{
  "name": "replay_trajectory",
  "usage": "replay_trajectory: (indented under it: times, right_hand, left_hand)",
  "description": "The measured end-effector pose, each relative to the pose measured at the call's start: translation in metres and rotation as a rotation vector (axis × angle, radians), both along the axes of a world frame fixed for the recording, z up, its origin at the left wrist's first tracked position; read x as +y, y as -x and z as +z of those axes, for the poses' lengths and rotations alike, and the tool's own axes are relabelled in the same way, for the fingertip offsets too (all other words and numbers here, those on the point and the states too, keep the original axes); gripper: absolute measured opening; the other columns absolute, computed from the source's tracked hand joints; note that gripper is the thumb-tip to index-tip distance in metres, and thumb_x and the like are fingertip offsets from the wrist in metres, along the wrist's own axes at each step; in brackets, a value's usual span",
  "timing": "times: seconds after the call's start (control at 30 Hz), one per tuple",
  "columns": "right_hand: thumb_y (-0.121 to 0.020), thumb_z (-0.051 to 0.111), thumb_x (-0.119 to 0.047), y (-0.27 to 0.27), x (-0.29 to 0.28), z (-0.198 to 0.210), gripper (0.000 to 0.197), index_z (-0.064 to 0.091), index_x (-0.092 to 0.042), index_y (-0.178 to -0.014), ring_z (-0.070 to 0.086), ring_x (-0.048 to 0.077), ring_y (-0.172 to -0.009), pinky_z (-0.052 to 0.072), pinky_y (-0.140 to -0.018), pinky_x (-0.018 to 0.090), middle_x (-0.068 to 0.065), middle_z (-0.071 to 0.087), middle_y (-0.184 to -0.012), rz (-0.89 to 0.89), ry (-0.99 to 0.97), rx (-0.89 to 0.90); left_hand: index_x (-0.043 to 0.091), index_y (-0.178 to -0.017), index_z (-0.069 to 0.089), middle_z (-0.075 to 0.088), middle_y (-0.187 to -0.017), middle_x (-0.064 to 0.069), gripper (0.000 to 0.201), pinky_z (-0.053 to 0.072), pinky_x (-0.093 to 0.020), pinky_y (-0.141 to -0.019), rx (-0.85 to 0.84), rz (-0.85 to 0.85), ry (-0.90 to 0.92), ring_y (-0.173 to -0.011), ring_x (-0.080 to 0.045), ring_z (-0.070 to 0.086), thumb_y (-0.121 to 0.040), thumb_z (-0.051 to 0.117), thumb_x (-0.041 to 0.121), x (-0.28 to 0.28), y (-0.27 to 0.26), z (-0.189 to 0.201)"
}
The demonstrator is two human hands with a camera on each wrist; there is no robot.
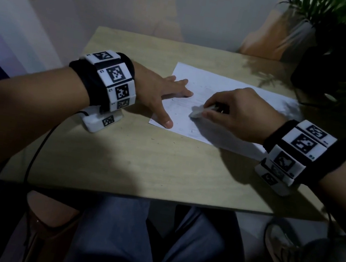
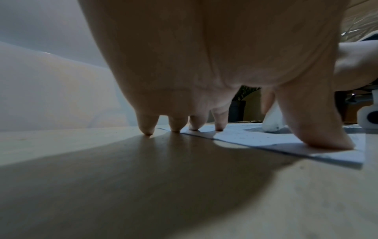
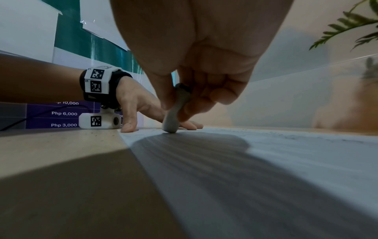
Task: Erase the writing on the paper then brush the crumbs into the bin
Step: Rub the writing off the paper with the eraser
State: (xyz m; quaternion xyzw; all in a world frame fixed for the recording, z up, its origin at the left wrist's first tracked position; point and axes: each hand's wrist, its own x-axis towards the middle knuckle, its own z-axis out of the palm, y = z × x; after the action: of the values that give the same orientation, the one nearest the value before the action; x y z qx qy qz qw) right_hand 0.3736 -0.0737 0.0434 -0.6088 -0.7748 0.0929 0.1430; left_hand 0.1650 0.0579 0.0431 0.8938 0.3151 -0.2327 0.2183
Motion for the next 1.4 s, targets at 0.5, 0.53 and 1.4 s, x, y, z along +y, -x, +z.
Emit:
replay_trajectory:
  times: [0.5, 0.53, 1.4]
  right_hand:
    - [-0.089, 0.062, -0.052, 0.017, -0.013, -0.001, 0.036, 0.076, -0.023, -0.105, 0.065, 0.011, -0.078, 0.051, -0.076, 0.034, -0.006, 0.075, -0.092, 0.13, 0.099, 0.049]
    - [-0.09, 0.061, -0.051, 0.016, -0.01, -0.003, 0.035, 0.076, -0.023, -0.104, 0.065, 0.013, -0.08, 0.052, -0.076, 0.035, -0.005, 0.075, -0.092, 0.091, 0.072, 0.037]
    - [-0.086, 0.055, -0.061, 0.018, -0.017, -0.002, 0.046, 0.074, -0.023, -0.102, 0.063, 0.011, -0.079, 0.052, -0.075, 0.036, -0.006, 0.073, -0.092, 0.146, 0.112, 0.065]
  left_hand:
    - [0.047, -0.16, 0.006, -0.018, -0.165, 0.026, 0.107, 0.0, -0.04, -0.127, -0.018, 0.017, 0.006, -0.151, 0.002, -0.016, -0.08, 0.077, 0.058, -0.001, 0.0, 0.0]
    - [0.047, -0.16, 0.006, -0.018, -0.165, 0.027, 0.107, 0.0, -0.04, -0.127, -0.02, 0.018, 0.007, -0.151, 0.002, -0.016, -0.08, 0.077, 0.058, -0.001, 0.0, 0.0]
    - [0.047, -0.16, 0.005, -0.018, -0.165, 0.026, 0.109, 0.0, -0.041, -0.127, -0.022, 0.021, 0.024, -0.151, 0.001, -0.018, -0.078, 0.076, 0.059, 0.001, 0.001, -0.001]
